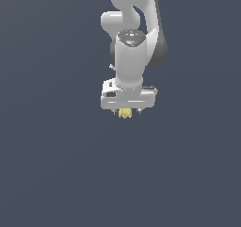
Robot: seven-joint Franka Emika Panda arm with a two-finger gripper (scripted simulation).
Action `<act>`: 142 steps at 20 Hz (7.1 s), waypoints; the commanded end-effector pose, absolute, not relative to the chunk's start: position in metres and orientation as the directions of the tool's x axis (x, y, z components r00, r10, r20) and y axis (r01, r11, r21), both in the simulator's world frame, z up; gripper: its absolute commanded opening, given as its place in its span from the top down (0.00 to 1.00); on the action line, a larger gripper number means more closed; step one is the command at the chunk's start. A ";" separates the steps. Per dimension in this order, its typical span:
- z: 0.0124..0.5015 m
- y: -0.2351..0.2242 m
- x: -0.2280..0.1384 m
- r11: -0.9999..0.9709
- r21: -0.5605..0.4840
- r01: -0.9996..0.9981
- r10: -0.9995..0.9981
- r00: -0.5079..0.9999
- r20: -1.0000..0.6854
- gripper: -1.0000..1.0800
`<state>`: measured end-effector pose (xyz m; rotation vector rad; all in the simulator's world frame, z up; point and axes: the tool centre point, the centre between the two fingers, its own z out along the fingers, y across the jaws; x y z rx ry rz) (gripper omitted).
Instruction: Pick up the object and move it to a goal position.
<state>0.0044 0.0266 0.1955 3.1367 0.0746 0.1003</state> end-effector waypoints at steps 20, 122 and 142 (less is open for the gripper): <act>0.201 0.007 0.008 -1.000 -0.016 -0.027 -0.028 0.998 0.064 0.04; 0.259 -0.005 -0.037 -0.997 0.000 -0.077 -0.077 0.997 0.001 1.00; 0.405 -0.028 0.023 -0.997 0.000 -0.077 -0.077 0.997 0.000 1.00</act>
